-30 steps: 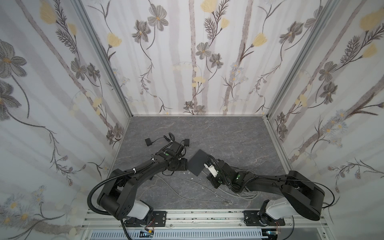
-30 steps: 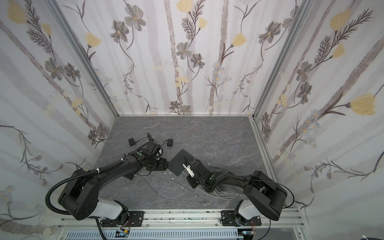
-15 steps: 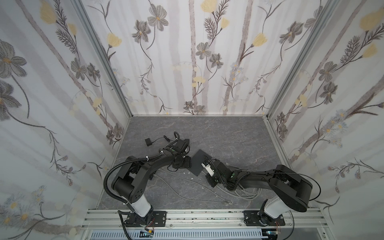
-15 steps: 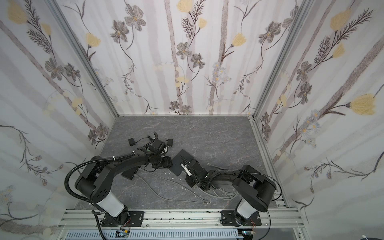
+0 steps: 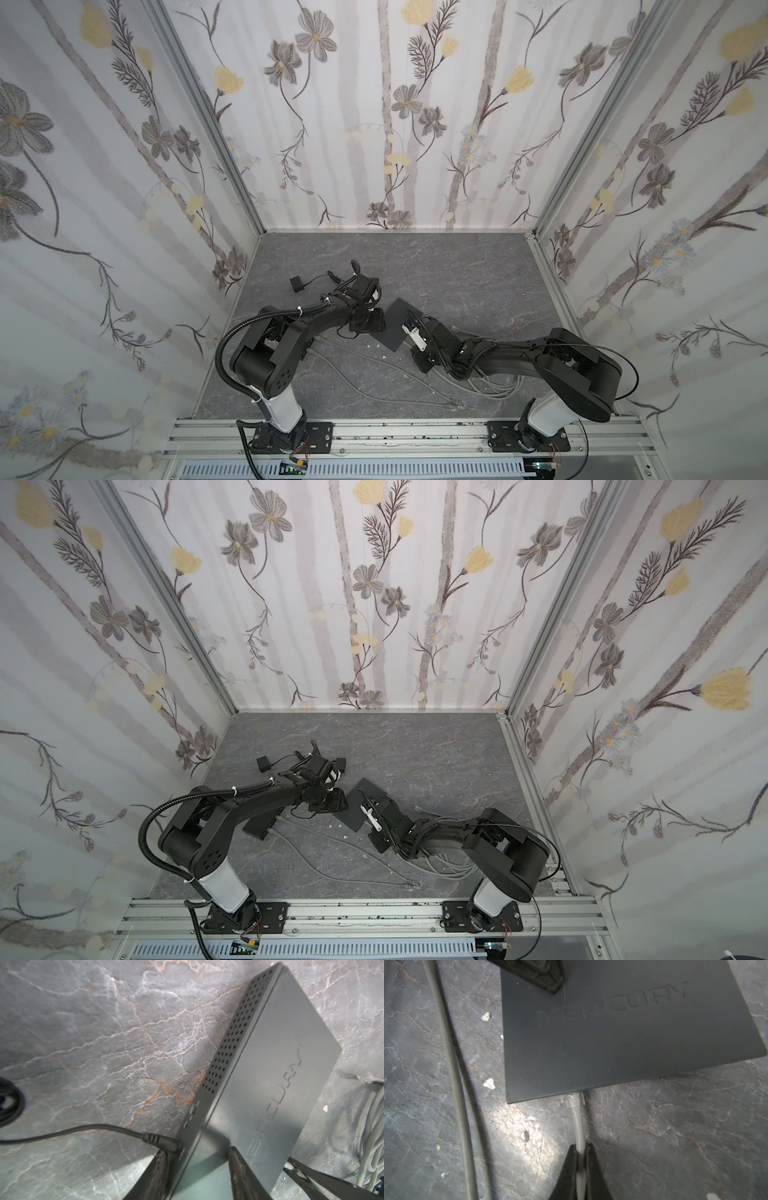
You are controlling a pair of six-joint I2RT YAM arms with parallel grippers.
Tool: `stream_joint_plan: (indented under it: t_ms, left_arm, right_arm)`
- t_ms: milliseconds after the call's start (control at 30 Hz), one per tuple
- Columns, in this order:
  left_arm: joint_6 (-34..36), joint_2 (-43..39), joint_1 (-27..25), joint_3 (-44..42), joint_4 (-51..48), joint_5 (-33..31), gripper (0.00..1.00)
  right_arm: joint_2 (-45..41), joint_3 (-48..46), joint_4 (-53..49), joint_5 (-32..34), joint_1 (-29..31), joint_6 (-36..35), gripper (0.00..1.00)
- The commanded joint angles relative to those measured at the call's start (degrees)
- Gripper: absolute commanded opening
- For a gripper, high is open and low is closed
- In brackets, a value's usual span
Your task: Insert the plug into the switch port
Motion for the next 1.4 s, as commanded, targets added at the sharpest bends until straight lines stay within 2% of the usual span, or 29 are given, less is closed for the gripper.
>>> stream_joint_plan:
  t_ms: [0, 167, 633, 933, 1367]
  left_arm:
    - [1.37, 1.43, -0.22, -0.73, -0.41, 3.42, 0.46]
    - [2.96, 2.61, -0.97, -0.44, -1.04, 6.49, 0.45]
    - [3.97, 3.51, -3.03, 0.25, -2.32, 7.44, 0.45]
    - [4.73, 3.96, -3.49, 0.7, -2.14, 8.59, 0.45]
    - [4.99, 4.22, -3.47, 0.61, -1.9, 9.41, 0.45]
  right_arm:
    - [0.55, 0.94, 3.73, 0.86, -0.08, -1.28, 0.0]
    - [1.13, 2.63, 4.59, 1.05, -0.76, -4.11, 0.0]
    - [1.76, 6.75, 9.5, -1.33, -1.5, -7.98, 0.0]
    - [2.71, 9.81, 17.11, -3.6, -2.41, -10.15, 0.0]
    - [2.74, 2.75, 35.49, -7.67, -2.28, -11.14, 0.0]
